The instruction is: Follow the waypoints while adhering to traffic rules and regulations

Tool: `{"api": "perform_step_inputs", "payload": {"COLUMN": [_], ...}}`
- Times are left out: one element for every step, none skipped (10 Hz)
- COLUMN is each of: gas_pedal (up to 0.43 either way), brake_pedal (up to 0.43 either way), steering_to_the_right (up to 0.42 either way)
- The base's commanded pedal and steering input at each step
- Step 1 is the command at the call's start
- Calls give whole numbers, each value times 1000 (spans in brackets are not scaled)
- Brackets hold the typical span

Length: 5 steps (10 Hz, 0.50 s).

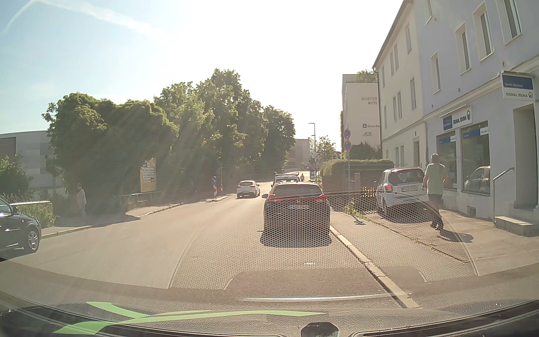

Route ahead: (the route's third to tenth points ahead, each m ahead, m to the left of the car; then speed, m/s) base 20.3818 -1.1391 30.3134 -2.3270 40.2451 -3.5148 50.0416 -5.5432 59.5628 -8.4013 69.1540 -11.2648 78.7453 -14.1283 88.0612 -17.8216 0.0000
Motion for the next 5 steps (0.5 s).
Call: {"api": "perform_step_inputs", "payload": {"gas_pedal": [0, 0, 0, 0, 0], "brake_pedal": [549, 555, 555, 555, 555], "steering_to_the_right": [3, 3, 3, 3, 3]}}
